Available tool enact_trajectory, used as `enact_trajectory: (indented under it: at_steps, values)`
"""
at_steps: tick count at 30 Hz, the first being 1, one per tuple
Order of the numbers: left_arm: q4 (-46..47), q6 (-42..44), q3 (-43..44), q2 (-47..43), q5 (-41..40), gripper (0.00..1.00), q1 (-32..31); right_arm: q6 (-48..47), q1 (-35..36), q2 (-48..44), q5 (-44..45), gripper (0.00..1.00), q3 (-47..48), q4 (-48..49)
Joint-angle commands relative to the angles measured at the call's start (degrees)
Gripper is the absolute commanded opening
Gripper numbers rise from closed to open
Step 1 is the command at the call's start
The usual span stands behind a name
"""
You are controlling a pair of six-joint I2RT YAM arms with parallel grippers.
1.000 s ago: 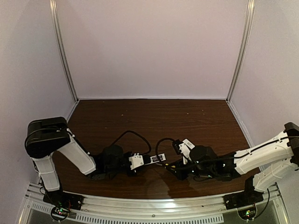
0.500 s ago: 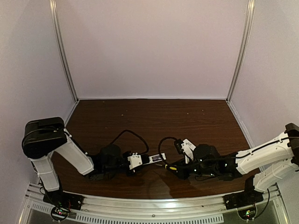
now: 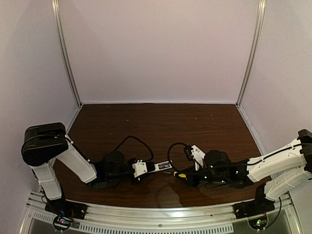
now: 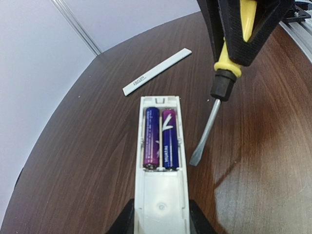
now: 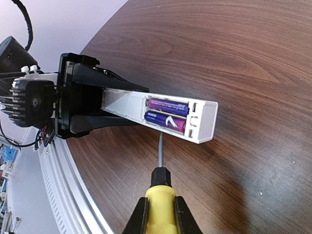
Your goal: Unload the batteries from the remote control
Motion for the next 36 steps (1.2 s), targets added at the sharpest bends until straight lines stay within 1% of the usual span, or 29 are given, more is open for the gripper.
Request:
enact_trajectory:
  at_steps: [1,8,13,23,35,36]
  values:
    - [4.02,-0.73,-0.01,-1.07,-0.21,0.0,-0.17,0.29,-0.55,-3.1,0.03,0.0,-0.2,-0.81]
    - [1.83,-0.74,2.07,0.83,-3.52,0.0,-0.2,-0.57,-0.49,-9.68,3.97,0.0,1.2,-8.0]
    - [1.22,-0.75,2.7,1.23,-3.98,0.0,-0.22,-0.58,-0.54,-11.08,8.38,0.0,1.74,-11.65]
    - [0.34,-0.84,3.4,1.81,-3.98,0.0,-0.17,-1.14,-0.4,-9.1,11.0,0.0,2.83,-11.85]
    - [0.34,-0.84,3.4,1.77,-3.99,0.0,-0.21,-1.84,-0.45,-3.4,9.18,0.0,5.17,-11.61]
    - [0.34,-0.82,3.4,1.81,-5.64,0.0,-0.2,-1.91,-0.39,-3.02,9.16,0.0,5.47,-12.1]
